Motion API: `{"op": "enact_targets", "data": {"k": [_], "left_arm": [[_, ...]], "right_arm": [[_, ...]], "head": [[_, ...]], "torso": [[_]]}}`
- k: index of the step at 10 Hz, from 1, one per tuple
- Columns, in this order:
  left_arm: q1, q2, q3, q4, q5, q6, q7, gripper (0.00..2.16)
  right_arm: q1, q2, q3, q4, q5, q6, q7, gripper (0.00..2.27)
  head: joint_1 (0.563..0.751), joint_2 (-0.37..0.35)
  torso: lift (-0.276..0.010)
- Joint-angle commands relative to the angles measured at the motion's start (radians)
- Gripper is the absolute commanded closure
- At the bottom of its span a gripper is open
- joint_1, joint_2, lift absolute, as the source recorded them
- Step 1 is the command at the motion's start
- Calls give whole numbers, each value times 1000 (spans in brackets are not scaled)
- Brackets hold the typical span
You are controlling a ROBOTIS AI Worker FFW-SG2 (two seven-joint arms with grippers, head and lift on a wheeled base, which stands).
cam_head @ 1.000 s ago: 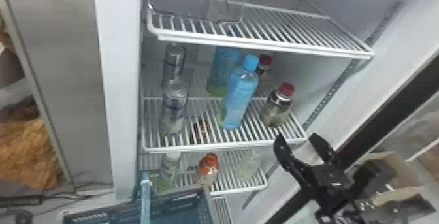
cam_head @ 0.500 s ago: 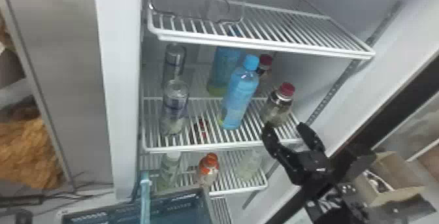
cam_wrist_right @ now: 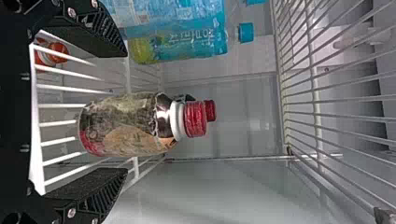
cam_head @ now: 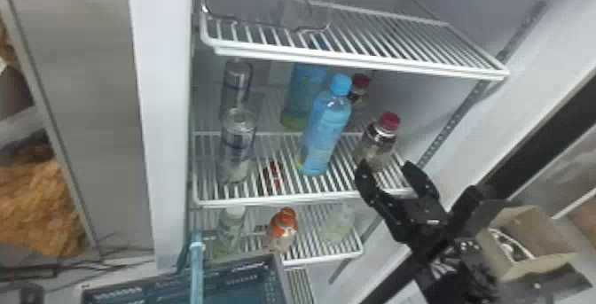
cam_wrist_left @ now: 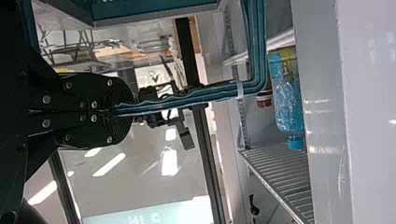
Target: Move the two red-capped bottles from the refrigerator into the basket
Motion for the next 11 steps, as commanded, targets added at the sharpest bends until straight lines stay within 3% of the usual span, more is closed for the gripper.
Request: {"op": "enact_targets", "data": {"k": [1, 11], "left_arm": [[0, 1, -1, 0, 0, 0, 0, 1200], [-5, 6, -7, 0, 0, 0, 6, 1202]], "right_arm": [[-29, -2, 0, 17, 8, 7, 0, 136], [-216, -33, 8, 199, 36, 36, -5, 180]], "head": [[695, -350], [695, -350]], "torso": [[0], [0]]}}
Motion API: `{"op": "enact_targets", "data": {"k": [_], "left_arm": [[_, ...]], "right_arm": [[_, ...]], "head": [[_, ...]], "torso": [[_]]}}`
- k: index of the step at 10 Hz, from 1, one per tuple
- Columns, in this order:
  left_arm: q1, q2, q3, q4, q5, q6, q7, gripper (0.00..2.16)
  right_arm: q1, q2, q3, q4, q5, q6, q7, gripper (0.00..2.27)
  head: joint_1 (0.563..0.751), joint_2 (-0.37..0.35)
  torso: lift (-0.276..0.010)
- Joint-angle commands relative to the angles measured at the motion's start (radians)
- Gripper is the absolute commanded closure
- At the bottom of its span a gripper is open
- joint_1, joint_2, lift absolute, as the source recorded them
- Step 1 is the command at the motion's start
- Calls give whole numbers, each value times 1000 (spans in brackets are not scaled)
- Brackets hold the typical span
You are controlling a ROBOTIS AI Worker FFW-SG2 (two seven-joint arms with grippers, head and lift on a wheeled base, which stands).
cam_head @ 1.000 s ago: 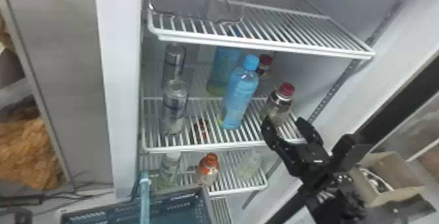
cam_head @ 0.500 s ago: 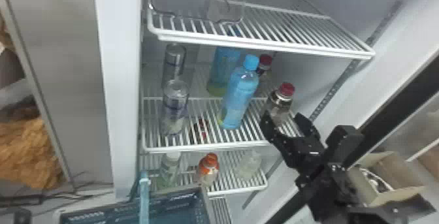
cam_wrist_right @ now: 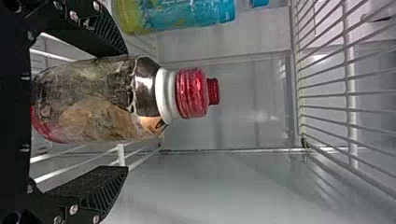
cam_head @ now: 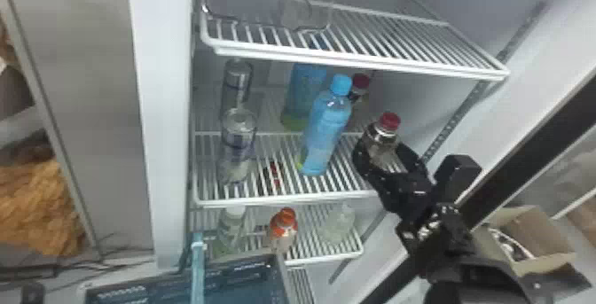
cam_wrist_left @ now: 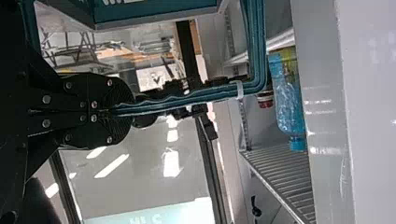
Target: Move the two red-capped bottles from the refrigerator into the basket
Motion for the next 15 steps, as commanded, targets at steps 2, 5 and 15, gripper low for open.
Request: {"op": "enact_targets", "data": {"k": [2, 5, 15], "left_arm": [[0, 1, -1, 0, 2, 0, 0, 1200], [0, 3, -1, 0, 4, 0, 2, 1202], [5, -2, 5, 0, 4, 0, 2, 1200]], "right_arm": [[-58, -11, 5, 96, -31, 1, 49, 673], [-58, -16, 3, 101, -35, -11, 56, 1248], [266, -4, -37, -361, -159, 82, 47, 1280]], "head": [[695, -350], [695, -350], [695, -350]], "torso": [[0], [0], [0]]}}
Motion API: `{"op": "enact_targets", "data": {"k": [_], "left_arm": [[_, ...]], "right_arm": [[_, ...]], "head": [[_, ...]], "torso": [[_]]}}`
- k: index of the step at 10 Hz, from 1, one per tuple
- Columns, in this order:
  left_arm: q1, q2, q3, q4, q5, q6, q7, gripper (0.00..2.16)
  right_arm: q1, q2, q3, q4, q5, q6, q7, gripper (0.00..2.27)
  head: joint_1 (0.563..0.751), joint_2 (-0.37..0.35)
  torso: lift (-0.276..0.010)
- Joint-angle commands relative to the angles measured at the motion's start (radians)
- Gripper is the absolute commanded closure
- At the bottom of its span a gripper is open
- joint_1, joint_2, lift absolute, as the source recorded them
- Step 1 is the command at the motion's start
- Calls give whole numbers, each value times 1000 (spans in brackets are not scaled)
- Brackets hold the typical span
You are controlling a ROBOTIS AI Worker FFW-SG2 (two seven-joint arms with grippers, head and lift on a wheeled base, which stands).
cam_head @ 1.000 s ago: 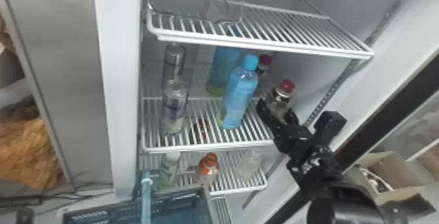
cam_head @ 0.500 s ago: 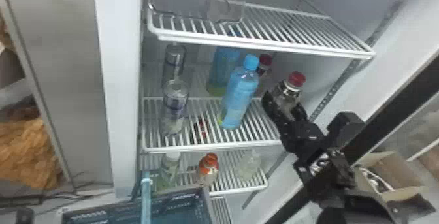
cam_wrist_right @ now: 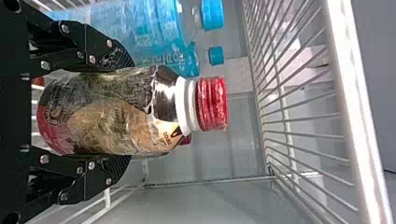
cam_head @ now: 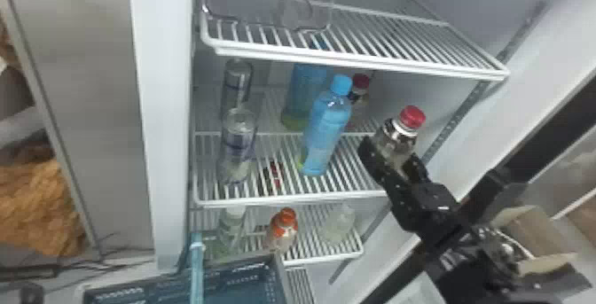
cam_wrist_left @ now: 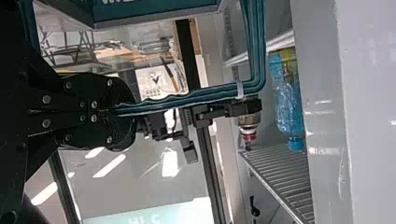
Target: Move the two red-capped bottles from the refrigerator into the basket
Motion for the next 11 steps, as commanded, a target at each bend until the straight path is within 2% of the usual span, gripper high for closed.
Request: {"op": "enact_targets", "data": {"k": [1, 3, 7, 11], "left_arm": [[0, 0, 2, 0, 0, 1, 0, 1200], [2, 0, 6, 0, 0, 1, 0, 1200], [5, 0, 10, 0, 0, 1, 3, 1202], [15, 0, 14, 0, 0, 1, 3, 1200]], "right_arm": [[78, 15, -30, -100, -4, 56, -1, 1280], [166, 38, -78, -196, -2, 118, -2, 1280], [340, 52, -114, -377, -46, 228, -1, 1280], [519, 96, -184, -569, -77, 351, 1, 1280]], "head": [[695, -350], [695, -350], [695, -350], [695, -350]], "torso": [[0], [0], [0], [0]]}}
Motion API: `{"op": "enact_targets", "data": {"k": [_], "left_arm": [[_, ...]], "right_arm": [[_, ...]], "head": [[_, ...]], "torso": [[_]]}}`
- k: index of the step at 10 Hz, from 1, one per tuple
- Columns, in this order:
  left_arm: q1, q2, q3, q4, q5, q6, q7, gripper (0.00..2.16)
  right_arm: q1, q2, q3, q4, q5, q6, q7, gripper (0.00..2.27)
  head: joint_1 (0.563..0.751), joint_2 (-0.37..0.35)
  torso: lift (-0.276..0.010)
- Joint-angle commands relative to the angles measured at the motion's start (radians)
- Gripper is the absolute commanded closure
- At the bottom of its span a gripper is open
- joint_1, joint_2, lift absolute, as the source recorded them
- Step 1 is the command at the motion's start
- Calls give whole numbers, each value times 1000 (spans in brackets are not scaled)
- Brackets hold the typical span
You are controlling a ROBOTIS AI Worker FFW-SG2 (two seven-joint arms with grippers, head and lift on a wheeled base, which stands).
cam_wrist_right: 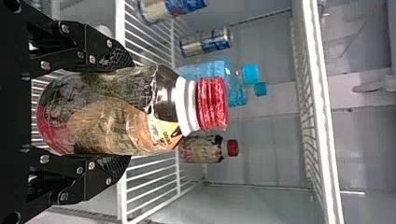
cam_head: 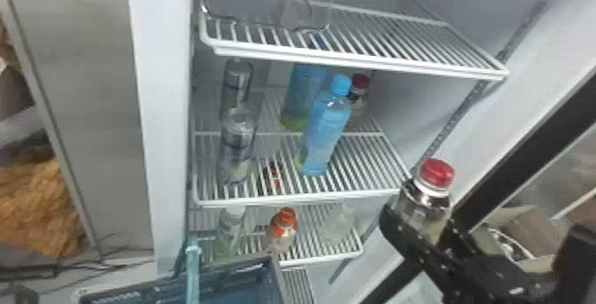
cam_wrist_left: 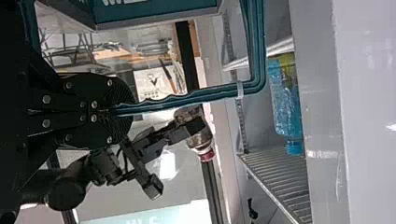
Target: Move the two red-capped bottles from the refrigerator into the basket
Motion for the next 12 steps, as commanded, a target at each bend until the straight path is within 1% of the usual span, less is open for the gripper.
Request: {"op": "enact_targets", "data": {"k": [1, 3, 4, 6, 9, 10, 11, 12], "left_arm": [[4, 0, 3, 0, 0, -1, 0, 1200], [4, 0, 5, 0, 0, -1, 0, 1202], [4, 0, 3, 0, 0, -1, 0, 1200], [2, 0, -1, 0, 2, -1, 5, 1200], [-5, 0, -9, 0, 6, 1, 11, 1200], [-8, 2, -13, 0, 8, 1, 12, 1200], [-10, 3, -17, 0, 8, 1, 14, 1200], [-13, 5, -21, 0, 8, 3, 17, 1202]], "right_arm": [[61, 11, -25, -66, -22, 65, 3, 1280], [78, 11, -50, -98, -28, 205, 72, 1280], [80, 19, -50, -103, -28, 249, 90, 1280], [66, 24, -50, -98, -14, 367, 150, 1280], [7, 24, -48, -71, 30, 487, 247, 1280], [-15, 24, -36, -69, 54, 532, 279, 1280], [-25, 20, -15, -59, 52, 541, 285, 1280], [-35, 10, 13, -44, 26, 556, 288, 1280]], "head": [[695, -350], [695, -350], [695, -350], [695, -350], [695, -350], [695, -350], [695, -350], [695, -350]], "torso": [[0], [0], [0], [0], [0], [0], [0], [0]]}}
